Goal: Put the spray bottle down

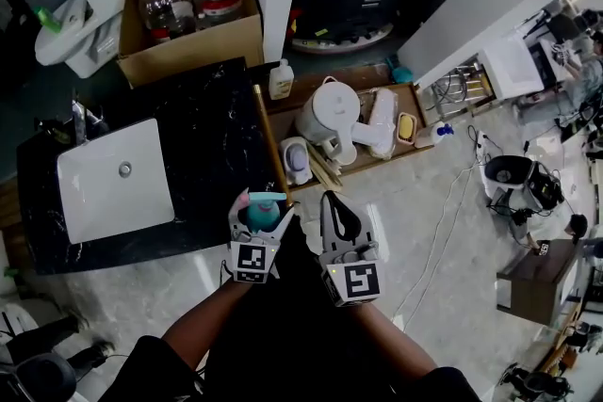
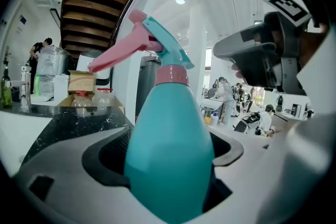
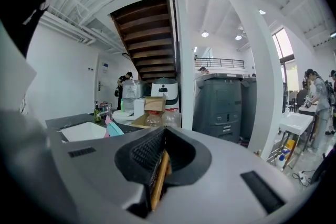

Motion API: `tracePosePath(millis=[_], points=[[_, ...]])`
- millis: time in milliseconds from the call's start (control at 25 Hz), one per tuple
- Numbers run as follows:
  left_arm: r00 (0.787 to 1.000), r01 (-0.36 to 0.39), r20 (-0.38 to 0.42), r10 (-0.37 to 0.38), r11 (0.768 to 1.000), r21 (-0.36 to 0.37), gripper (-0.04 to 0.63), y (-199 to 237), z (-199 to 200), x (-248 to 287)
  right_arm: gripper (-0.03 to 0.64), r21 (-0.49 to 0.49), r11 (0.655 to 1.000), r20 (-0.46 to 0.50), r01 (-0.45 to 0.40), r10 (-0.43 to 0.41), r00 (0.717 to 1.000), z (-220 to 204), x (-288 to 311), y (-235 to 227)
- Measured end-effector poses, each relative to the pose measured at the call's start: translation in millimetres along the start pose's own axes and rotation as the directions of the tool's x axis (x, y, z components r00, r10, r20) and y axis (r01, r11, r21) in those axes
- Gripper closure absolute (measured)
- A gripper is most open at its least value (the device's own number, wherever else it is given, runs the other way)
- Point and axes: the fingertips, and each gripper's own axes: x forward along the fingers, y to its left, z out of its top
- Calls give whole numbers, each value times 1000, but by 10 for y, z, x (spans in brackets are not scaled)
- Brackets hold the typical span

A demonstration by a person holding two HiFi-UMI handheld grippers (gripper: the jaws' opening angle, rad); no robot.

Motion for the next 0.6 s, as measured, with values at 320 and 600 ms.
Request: tracePosePath(millis=[320,600], points=[[1000,12,20,-11,1000,-21,158,-48,-43,119,601,11,1000,-17,16,-15,1000,-69,-25,-137],[1000,2,-4,-2,1000,23,158,-17,-63,129,601,17,1000,-16,13,-13,1000,-66,-4,-167]])
